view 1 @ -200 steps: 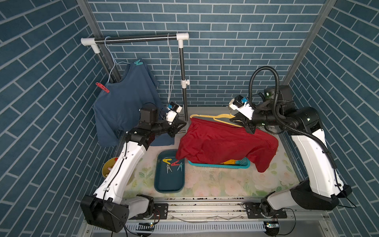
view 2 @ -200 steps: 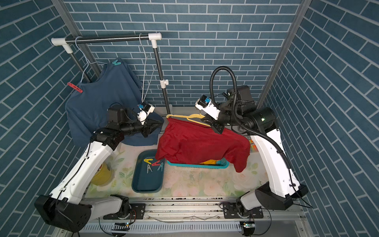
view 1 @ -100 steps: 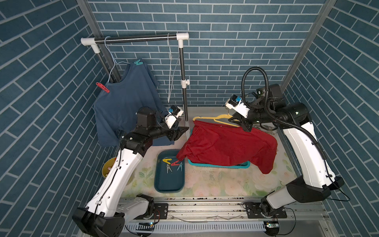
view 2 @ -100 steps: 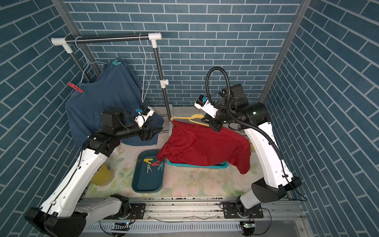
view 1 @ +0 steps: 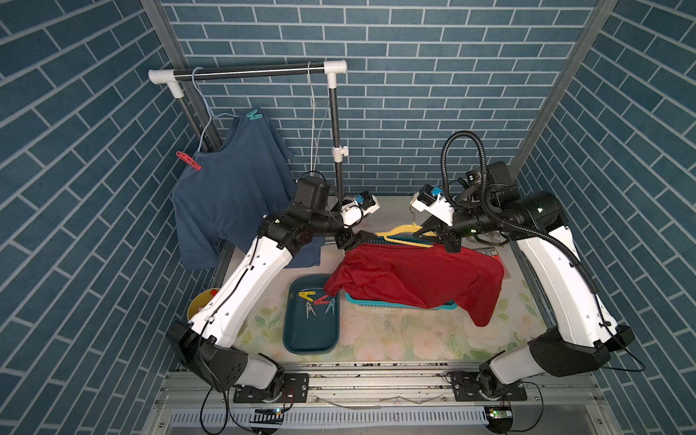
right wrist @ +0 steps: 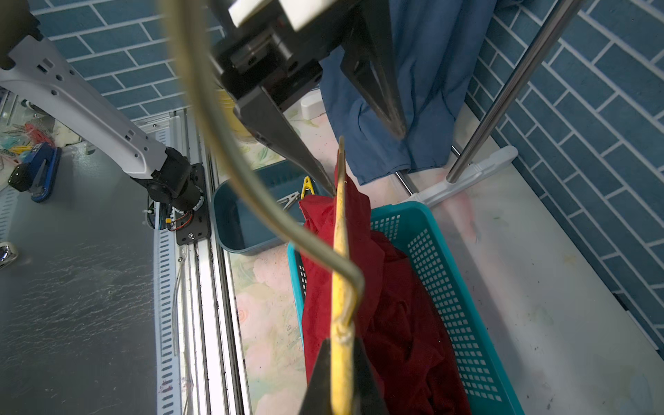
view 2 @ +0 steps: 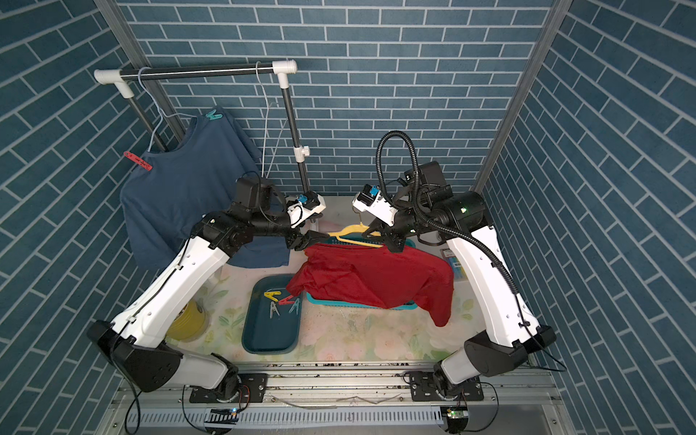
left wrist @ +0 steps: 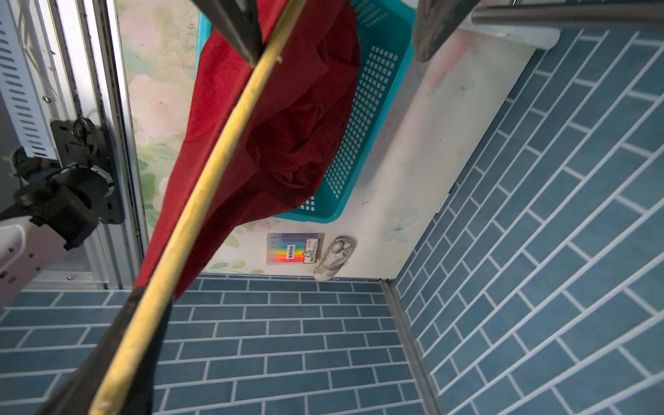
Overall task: Remove the clothespins securing t-shirts to the hanger
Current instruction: Remove the T-shirt from the hanger.
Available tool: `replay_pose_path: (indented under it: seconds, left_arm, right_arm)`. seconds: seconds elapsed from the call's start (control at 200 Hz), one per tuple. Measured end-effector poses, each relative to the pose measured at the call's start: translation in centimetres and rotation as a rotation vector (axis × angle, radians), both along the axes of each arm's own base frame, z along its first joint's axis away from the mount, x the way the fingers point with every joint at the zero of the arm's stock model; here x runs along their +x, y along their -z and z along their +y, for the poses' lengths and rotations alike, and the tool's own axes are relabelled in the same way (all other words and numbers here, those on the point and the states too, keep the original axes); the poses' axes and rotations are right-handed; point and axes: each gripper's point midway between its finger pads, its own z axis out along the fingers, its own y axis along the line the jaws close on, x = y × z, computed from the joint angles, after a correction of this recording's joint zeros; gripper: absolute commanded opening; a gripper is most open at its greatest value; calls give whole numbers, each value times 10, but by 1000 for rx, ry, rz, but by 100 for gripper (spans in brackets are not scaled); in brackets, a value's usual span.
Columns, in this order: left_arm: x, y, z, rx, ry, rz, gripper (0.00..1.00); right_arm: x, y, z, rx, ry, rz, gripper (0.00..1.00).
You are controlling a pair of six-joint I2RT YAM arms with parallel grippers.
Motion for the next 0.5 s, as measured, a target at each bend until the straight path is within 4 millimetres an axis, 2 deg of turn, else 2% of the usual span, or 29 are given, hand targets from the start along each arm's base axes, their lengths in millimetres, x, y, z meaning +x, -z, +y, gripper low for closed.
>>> replay_pose_path:
  seconds: [0.075,0.115,0.255,0.345,0.465,0.495]
  left_arm:
    - [-7,6,-11,33,49,11,48]
    - [-9,9,-14,43,67,18,40]
    - [-17,15,-17,65,110,26,0]
    - [-25,17,-16,77,143,32,0]
    - [-31,13,-12,87,180,19,0]
    - [-35,10,-12,88,193,21,0]
  right_arm:
    - [-2,1,-1,0,0,-3,0]
    - [-3,2,-2,1,2,-7,0]
    - [0,-3,0,21,5,-51,0]
    - [2,-3,-1,19,-11,-94,0]
    - [0,-6,-2,17,1,-108,23]
    - [2,-9,-3,16,13,-118,32]
